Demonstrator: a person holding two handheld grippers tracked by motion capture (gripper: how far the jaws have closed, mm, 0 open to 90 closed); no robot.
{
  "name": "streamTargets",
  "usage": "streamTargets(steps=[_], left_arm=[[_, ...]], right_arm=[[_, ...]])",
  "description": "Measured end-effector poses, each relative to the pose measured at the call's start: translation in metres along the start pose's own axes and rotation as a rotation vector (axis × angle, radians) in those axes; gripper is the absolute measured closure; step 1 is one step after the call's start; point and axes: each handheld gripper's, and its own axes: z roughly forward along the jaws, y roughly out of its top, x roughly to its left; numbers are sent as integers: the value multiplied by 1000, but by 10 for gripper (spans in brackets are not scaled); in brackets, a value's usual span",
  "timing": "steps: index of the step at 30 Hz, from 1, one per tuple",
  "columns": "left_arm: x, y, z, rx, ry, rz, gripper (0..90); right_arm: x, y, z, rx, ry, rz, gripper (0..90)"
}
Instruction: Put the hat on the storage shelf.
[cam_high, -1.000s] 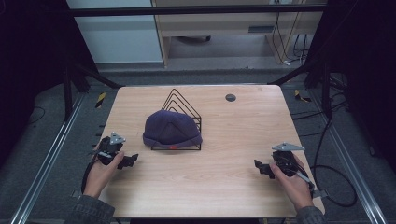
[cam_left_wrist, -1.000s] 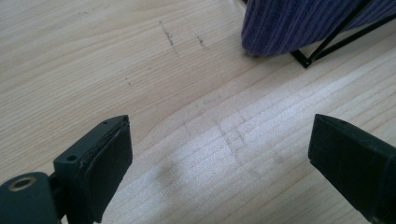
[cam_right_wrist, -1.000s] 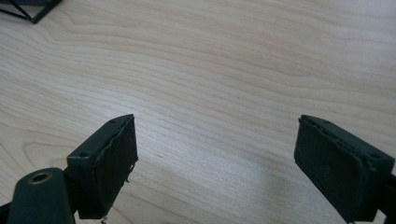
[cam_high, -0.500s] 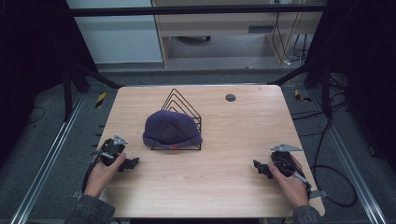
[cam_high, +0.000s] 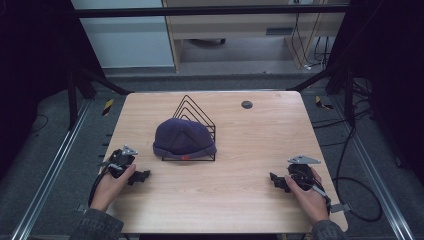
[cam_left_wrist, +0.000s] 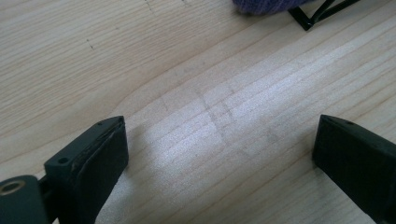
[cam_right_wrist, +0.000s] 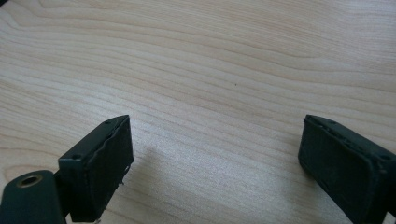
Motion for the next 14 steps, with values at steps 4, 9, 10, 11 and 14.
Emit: streamTargets(steps=[4, 9, 10, 11, 14], left_arm=[[3, -1, 1, 0, -11, -6, 22], [4, 0, 1, 6, -19, -9, 11], [3, 0, 1, 7, -18, -10, 11], [3, 0, 1, 8, -19, -10, 11], [3, 0, 1, 9, -19, -10, 9]], right_arm=[[4, -3, 2, -7, -28, -44, 90], [7, -5, 2, -15, -41, -61, 86], [7, -5, 2, -15, -42, -61, 86], [7, -5, 2, -15, -42, -59, 86], [7, -5, 2, -15, -42, -60, 86]])
